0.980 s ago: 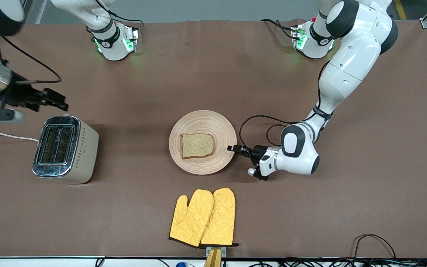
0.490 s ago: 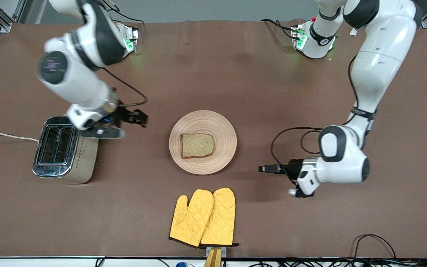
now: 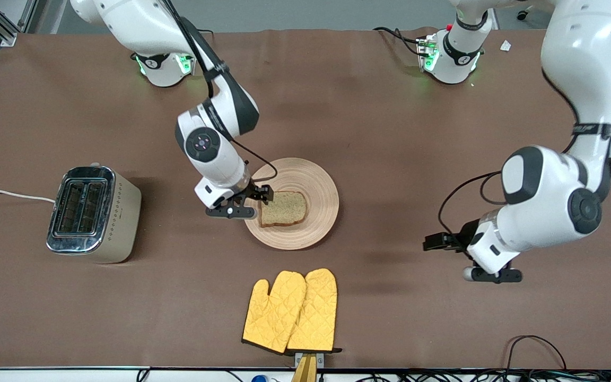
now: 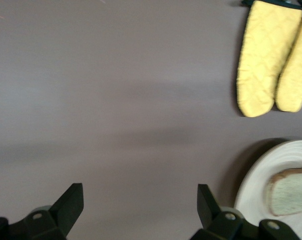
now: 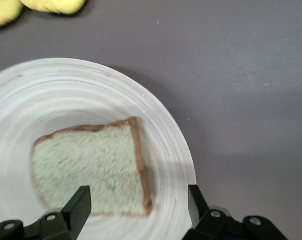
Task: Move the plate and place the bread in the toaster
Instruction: 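Grasp the bread slice with the right gripper while the left gripper withdraws, then lift the bread with the right gripper and carry it over the toaster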
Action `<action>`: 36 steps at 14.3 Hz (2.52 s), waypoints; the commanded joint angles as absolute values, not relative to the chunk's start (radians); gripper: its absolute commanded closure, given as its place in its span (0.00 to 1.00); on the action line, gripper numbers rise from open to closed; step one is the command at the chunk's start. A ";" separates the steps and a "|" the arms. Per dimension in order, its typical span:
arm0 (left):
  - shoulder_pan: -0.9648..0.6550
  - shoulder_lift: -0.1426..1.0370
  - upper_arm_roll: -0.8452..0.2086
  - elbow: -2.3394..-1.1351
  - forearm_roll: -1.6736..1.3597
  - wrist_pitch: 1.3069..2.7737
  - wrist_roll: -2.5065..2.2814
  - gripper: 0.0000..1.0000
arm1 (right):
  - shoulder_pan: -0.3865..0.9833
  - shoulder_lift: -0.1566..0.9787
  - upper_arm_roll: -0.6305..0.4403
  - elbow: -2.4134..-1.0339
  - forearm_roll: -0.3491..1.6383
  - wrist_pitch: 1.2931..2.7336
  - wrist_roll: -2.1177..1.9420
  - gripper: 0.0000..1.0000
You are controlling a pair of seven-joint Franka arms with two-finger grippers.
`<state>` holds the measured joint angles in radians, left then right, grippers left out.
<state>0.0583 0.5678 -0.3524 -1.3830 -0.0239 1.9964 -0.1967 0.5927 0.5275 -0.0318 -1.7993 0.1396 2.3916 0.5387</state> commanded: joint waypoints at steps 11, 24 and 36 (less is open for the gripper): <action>0.025 0.082 -0.228 -1.413 0.107 1.574 -0.224 0.00 | 0.620 0.641 -0.041 -1.778 0.160 2.542 0.557 0.63; -0.017 -0.058 -0.156 -1.489 0.051 1.391 -0.212 0.00 | 0.614 0.434 -0.119 -1.721 0.198 2.258 0.634 1.00; -0.017 0.002 -0.156 -1.477 0.018 1.463 -0.207 0.00 | 0.491 0.403 -0.248 -1.436 -0.515 1.579 0.163 1.00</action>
<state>-0.0240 0.0010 -0.1562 -1.4754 0.0365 1.4514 -0.2197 0.4895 0.3978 -0.2352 -1.4493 -0.4284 1.6182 0.2266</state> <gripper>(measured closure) 0.000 0.947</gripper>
